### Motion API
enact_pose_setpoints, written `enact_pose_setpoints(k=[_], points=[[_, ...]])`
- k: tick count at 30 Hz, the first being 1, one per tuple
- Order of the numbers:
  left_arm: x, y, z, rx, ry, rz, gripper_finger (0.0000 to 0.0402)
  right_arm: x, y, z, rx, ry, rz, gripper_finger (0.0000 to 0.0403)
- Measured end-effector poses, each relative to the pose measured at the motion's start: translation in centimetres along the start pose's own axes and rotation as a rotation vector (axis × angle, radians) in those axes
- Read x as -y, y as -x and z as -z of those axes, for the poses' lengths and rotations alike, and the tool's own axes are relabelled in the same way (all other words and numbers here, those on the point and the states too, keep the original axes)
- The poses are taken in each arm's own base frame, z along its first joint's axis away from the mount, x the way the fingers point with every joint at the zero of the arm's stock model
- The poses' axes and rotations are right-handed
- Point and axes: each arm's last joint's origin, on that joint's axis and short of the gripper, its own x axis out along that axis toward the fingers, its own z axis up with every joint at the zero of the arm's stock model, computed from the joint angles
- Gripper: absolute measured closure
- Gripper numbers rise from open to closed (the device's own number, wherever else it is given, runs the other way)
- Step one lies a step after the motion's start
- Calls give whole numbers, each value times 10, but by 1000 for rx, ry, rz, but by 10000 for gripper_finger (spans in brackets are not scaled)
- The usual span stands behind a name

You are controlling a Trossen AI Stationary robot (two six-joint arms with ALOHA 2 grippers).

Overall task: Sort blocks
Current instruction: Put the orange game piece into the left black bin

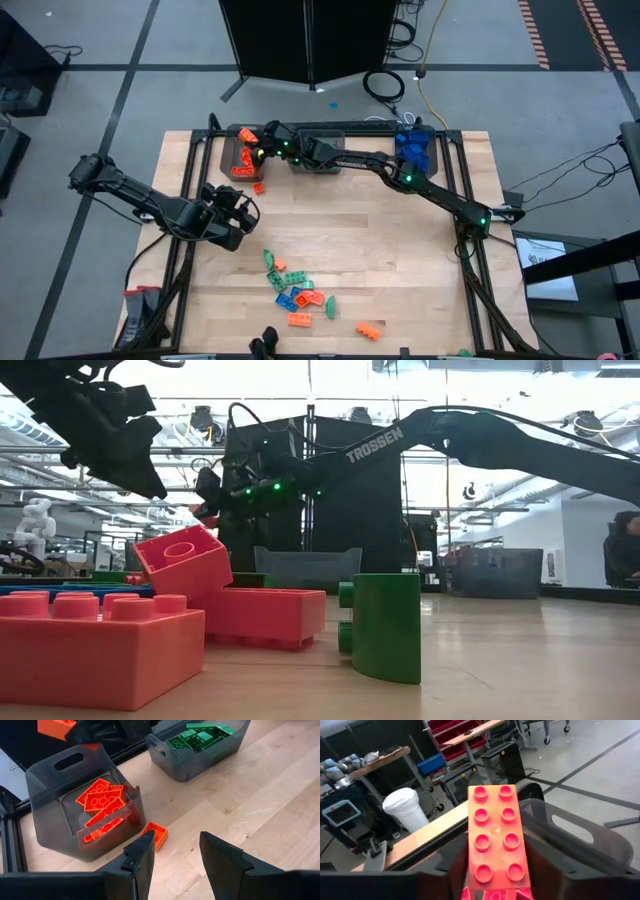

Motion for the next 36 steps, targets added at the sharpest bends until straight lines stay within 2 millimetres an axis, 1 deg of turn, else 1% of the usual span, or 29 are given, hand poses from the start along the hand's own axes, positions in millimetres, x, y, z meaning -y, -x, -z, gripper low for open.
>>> enact_pose_setpoints(k=[3, 4, 6, 10, 12, 14, 16, 17, 18, 20, 22, 25, 27, 29, 31, 34, 36], points=[[0, 0, 0, 0, 0, 0, 241, 0, 0, 0, 5, 1, 13, 187], [0, 0, 0, 0, 0, 0, 241, 1, 0, 0, 2, 1, 16, 175], [0, 0, 0, 0, 0, 0, 241, 1, 0, 0, 2, 1, 17, 163], [0, 0, 0, 0, 0, 0, 241, 0, 0, 1, -12, 2, -11, 169], [0, 0, 0, 0, 0, 0, 241, -2, 1, 0, -34, 12, -64, 178], [0, 0, 0, 0, 0, 0, 241, -7, 2, -4, -43, 72, -134, 185], [0, 0, 0, 0, -1, 0, 241, -13, 6, -16, -34, 149, -213, 190], [0, 0, 0, 0, -1, 0, 241, -17, 10, -24, -28, 202, -224, 192], [0, 0, 0, 0, 0, 0, 241, -21, 14, -34, -34, 261, -227, 193], [0, 0, 0, 0, 0, 0, 241, -32, 29, -62, -30, 406, -221, 193], [0, 0, 0, -1, 0, 1, 241, -46, 52, -98, -24, 566, -210, 193], [0, 0, 0, -1, -1, 0, 241, -71, 100, -154, -40, 783, -210, 193], [0, 0, 0, -1, -1, 0, 241, -82, 135, -179, -118, 880, -216, 193], [0, 0, 0, -1, -1, 0, 241, -89, 168, -192, -231, 907, -226, 193], [0, 0, 0, 0, -1, 0, 241, -99, 203, -202, -333, 873, -233, 193], [0, 0, 0, 6, -2, -3, 241, -124, 269, -224, -399, 808, -261, 193], [0, 0, 0, 15, -2, -7, 241, -138, 311, -231, -455, 739, -284, 193]])
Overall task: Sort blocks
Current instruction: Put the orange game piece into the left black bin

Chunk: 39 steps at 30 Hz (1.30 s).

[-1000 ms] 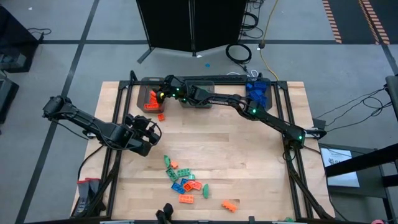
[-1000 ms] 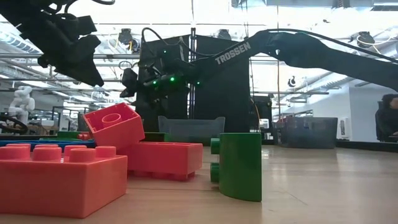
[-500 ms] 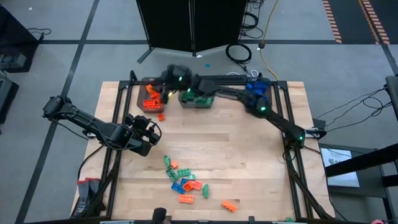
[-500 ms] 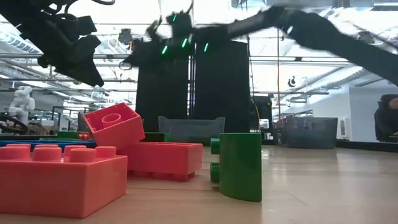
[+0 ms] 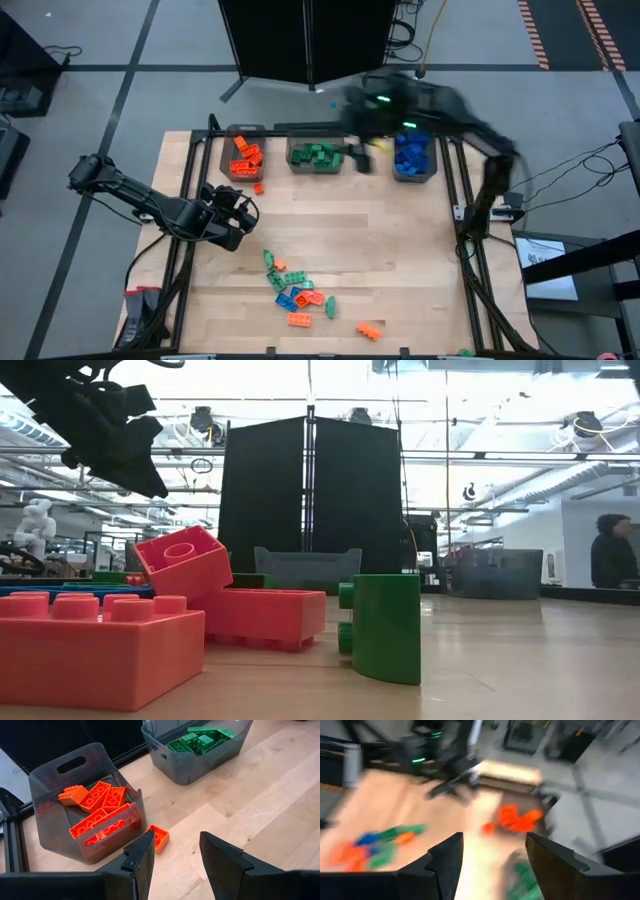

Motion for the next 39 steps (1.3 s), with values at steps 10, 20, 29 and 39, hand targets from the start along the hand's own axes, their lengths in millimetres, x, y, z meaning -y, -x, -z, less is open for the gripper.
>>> enact_pose_setpoints(k=[10, 20, 29, 39], points=[[0, 0, 0, 5, 2, -1, 241, -126, 58, 16, -355, -314, -127, 193], [0, 0, 0, 5, 4, 1, 241, -235, 22, 65, -570, -477, 105, 193], [1, 0, 0, -6, -28, 11, 241, -312, -34, 139, -698, -751, 22, 193], [1, 0, 0, -14, -102, 16, 241, -350, -71, 181, -648, -834, -86, 193]])
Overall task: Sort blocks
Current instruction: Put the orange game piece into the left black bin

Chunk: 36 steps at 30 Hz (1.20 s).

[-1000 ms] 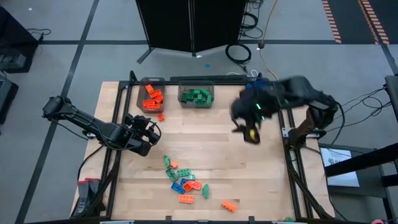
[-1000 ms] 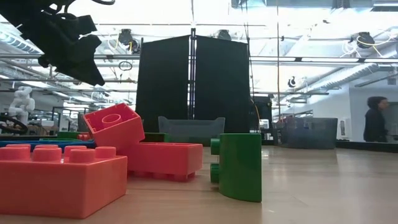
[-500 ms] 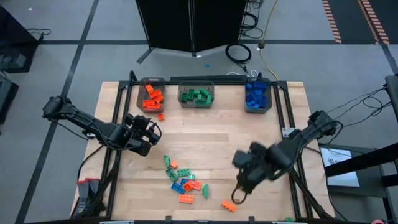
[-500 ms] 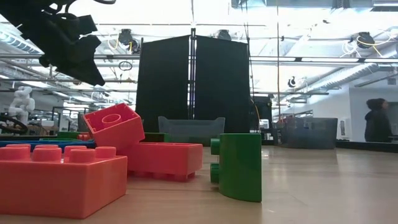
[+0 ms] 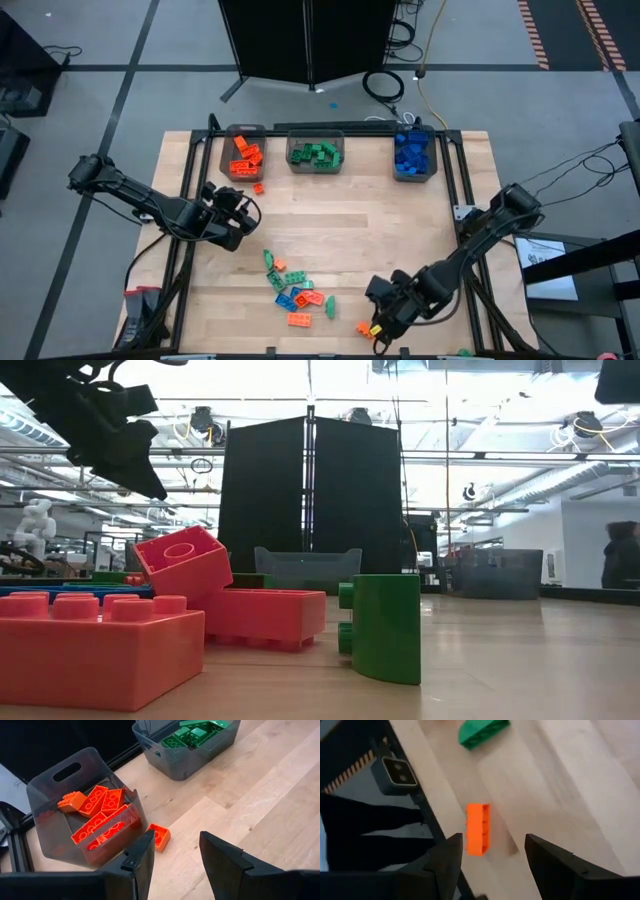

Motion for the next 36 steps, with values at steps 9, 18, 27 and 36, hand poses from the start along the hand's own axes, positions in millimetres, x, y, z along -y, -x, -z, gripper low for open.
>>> enact_pose_setpoints(k=[9, 18, 27, 36], points=[[0, 0, 0, 0, 1, 0, 241, -11, -58, 8, -99, 168, -44, 193], [0, 0, 0, 0, 1, 0, 241, -7, -83, 15, -143, 175, 10, 193], [0, 0, 0, -2, -3, -2, 241, -8, -100, 16, -115, 167, 4, 193], [-1, 0, 0, -4, -6, -5, 241, -5, -113, 19, -119, 111, 44, 193]])
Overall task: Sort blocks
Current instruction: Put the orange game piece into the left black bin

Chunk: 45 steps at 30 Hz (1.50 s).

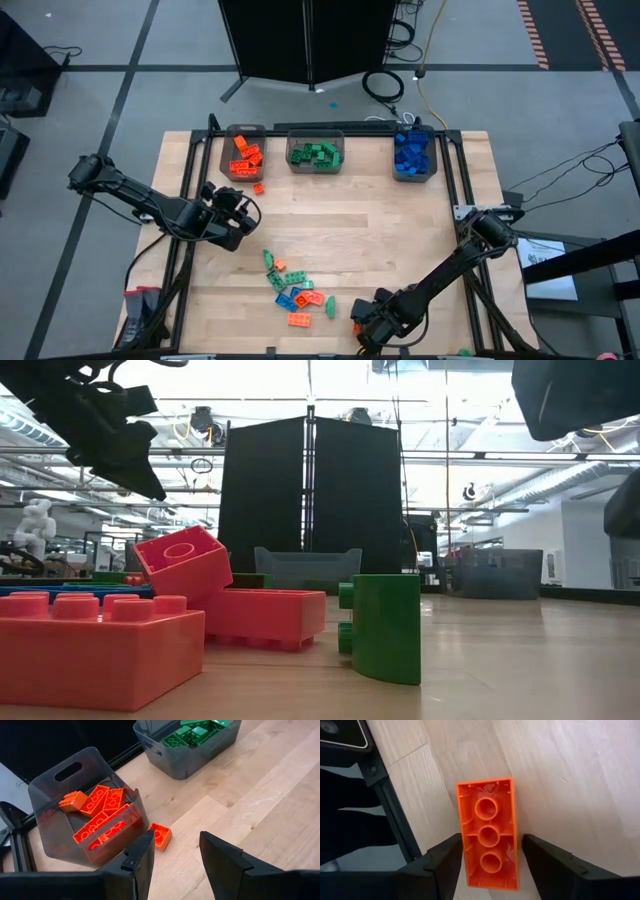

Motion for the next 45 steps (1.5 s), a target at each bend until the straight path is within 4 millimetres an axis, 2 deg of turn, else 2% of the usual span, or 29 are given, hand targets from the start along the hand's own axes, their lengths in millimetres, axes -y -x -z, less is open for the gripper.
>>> enact_pose_setpoints(k=[5, 12, 21, 29, 35, 40, 45], points=[[0, 0, 0, 0, 0, 0, 241, 1, -1, 0, 14, -5, 14, 212], [0, 0, 0, 0, 3, 0, 241, 2, -2, 0, 11, -6, 18, 281], [0, 0, 0, 1, 7, 1, 241, 2, 5, -1, 12, 5, 18, 281], [0, 0, 0, 1, 8, 2, 241, 21, 33, -13, 6, 51, 135, 281], [0, 0, 0, 1, 8, 2, 241, 41, 65, -42, 105, 76, 215, 281], [0, 0, 0, 1, 8, 1, 241, 68, 92, -82, 222, 73, 274, 281], [0, 0, 0, 1, 8, 2, 241, 106, 113, -129, 313, 39, 316, 281]])
